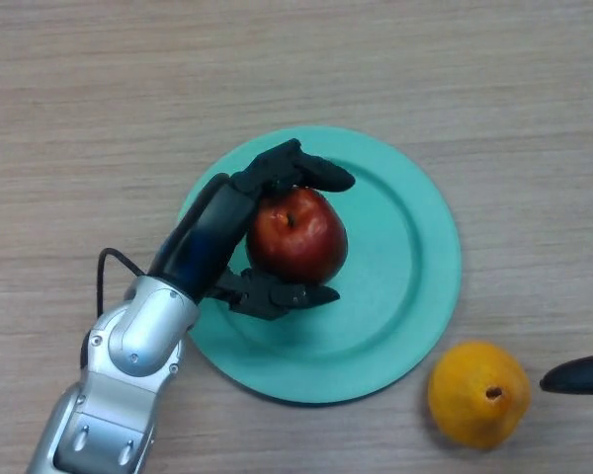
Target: Pick up the red apple and place it on the plate
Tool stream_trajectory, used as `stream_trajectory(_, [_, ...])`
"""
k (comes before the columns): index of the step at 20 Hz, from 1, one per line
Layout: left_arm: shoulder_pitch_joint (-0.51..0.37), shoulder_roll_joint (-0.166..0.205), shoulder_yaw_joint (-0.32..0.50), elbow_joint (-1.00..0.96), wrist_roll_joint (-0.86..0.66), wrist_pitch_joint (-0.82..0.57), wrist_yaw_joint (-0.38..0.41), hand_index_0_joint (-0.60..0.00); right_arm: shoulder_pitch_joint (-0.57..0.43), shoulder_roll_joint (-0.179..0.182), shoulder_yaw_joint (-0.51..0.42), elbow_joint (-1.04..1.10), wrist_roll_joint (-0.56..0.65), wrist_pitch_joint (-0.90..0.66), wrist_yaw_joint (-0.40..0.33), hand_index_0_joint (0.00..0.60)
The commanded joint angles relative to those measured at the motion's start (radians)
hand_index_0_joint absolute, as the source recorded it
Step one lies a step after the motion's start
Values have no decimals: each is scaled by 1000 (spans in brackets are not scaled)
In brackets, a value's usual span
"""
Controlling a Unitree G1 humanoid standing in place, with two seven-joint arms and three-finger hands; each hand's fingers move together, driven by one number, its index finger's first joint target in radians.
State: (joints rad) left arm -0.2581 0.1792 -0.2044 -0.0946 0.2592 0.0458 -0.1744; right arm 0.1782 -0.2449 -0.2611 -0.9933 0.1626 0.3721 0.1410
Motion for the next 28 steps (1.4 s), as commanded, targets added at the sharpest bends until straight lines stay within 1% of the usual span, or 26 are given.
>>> stream_trajectory(1, [-51, 11, 29, -50, -53, -105, 16, 0, 2, 5, -56, -54, -24, -170, 8, 0])
stream_trajectory(4, [-57, 11, 43, -56, -60, -99, 31, 0, 10, 20, -71, -54, -31, -182, 23, 0])
stream_trajectory(5, [-61, 11, 57, -77, -76, -78, 32, 0, 11, 19, -73, -54, -31, -180, 22, 0])
stream_trajectory(7, [-67, 11, 95, -160, -108, -16, 20, 0, 8, 5, -75, -54, -24, -171, 14, 0])
stream_trajectory(8, [-67, 11, 116, -207, -112, 15, 6, 0, 6, -2, -73, -54, -21, -169, 8, 0])
stream_trajectory(10, [-68, 18, 172, -333, -178, 107, -33, 0, -4, -20, -57, -54, -28, -160, -4, 0])
stream_trajectory(12, [-67, 57, 226, -440, -231, 194, -54, 0, -21, -40, -36, -54, -42, -147, -16, 0])
stream_trajectory(13, [-58, 71, 270, -494, -287, 247, -53, 0, -31, -45, -26, -54, -45, -138, -20, 0])
stream_trajectory(14, [-55, 101, 301, -523, -320, 265, -49, 0, -40, -50, -17, -54, -45, -126, -24, 0])
stream_trajectory(16, [-17, 131, 398, -593, -475, 324, -28, 0, -62, -59, -3, -54, -53, -109, -27, 0])
stream_trajectory(17, [6, 144, 436, -614, -544, 337, -3, 0, -75, -53, 3, -54, -63, -105, -22, 0])
stream_trajectory(18, [47, 162, 468, -638, -590, 328, 7, 0, -90, -45, 11, -54, -76, -91, -15, 0])
stream_trajectory(19, [82, 170, 511, -667, -650, 338, 16, 0, -103, -40, 16, -54, -82, -77, -12, 0])
stream_trajectory(21, [134, 187, 572, -688, -706, 305, 13, 0, -118, -34, 28, -54, -84, -66, -13, 0])
stream_trajectory(22, [154, 201, 621, -710, -749, 312, 4, 0, -124, -36, 38, -54, -83, -57, -18, 0])
stream_trajectory(24, [178, 226, 688, -725, -804, 305, -28, 0, -141, -37, 63, -54, -98, -42, -17, 0])
stream_trajectory(25, [184, 229, 698, -717, -802, 288, -36, 0, -149, -31, 68, -54, -101, -37, -14, 0])
stream_trajectory(26, [188, 220, 692, -701, -779, 250, -31, 0, -164, -31, 73, -54, -95, -19, -21, 0])
stream_trajectory(28, [203, 210, 682, -693, -758, 238, -13, 0, -184, -39, 90, -54, -95, 5, -34, 0])
